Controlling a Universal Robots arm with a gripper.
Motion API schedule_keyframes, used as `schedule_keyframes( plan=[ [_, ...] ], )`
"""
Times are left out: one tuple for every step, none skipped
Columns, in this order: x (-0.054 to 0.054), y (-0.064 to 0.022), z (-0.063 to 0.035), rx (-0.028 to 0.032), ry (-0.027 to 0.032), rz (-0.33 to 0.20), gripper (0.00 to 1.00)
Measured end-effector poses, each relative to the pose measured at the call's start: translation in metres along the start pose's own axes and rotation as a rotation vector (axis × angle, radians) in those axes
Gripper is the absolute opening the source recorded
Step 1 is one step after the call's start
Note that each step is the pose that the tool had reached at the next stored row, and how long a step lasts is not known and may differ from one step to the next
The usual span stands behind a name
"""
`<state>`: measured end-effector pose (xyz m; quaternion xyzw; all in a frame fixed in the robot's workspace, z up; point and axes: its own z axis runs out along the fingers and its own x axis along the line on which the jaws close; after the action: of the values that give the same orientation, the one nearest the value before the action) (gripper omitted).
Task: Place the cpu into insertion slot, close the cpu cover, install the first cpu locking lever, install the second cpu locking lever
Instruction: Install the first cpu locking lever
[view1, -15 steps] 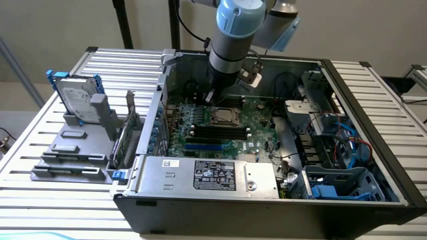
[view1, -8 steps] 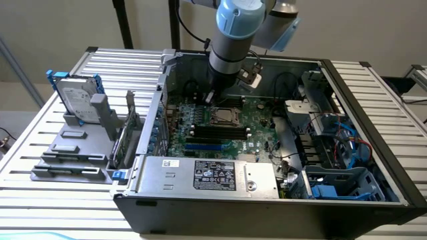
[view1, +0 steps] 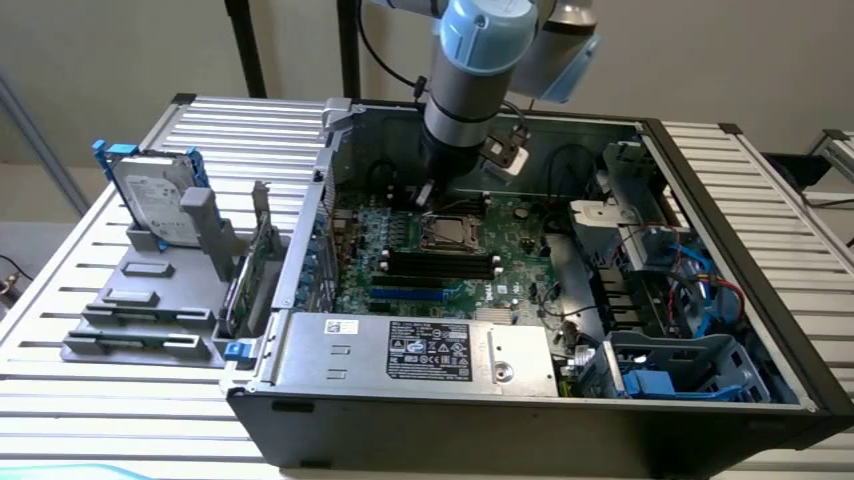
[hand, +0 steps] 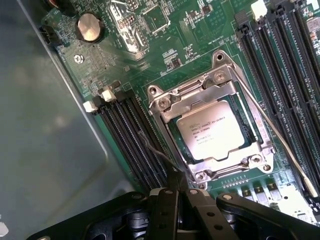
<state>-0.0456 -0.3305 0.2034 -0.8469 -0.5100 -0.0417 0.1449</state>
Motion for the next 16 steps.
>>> schedule_keyframes(
  plan=[
    [0.0009,0.0003,0.0003,-0.001,-0.0021,0.0,0.11],
    [0.0019,0.0004,0.0006,-0.0017,-0.0036,0.001,0.11],
    [0.003,0.0002,0.0011,-0.0021,-0.0046,0.001,0.11],
    [0.0043,-0.0002,0.0017,-0.0025,-0.0051,0.001,0.11],
    [0.0053,-0.0005,0.0021,-0.0026,-0.0058,0.001,0.11],
    [0.006,-0.0005,0.0025,-0.0026,-0.0064,0.002,0.11],
    [0.0064,0.0,0.0026,-0.0026,-0.0074,0.002,0.11],
    [0.0067,0.0006,0.0027,-0.0027,-0.0087,0.003,0.11],
    [0.0069,0.001,0.0026,-0.0024,-0.01,0.003,0.11],
    [0.007,0.0012,0.0025,-0.0017,-0.011,0.004,0.11],
    [0.007,0.0013,0.0025,-0.0005,-0.0118,0.005,0.11],
    [0.007,0.0013,0.0025,0.0008,-0.0125,0.005,0.11],
    [0.0069,0.0015,0.0025,0.0017,-0.0127,0.006,0.11],
    [0.0066,0.0016,0.0024,0.0024,-0.0129,0.006,0.11],
    [0.0062,0.0018,0.0023,0.0027,-0.013,0.006,0.11],
    [0.0058,0.002,0.0022,0.003,-0.0129,0.006,0.11]
  ],
)
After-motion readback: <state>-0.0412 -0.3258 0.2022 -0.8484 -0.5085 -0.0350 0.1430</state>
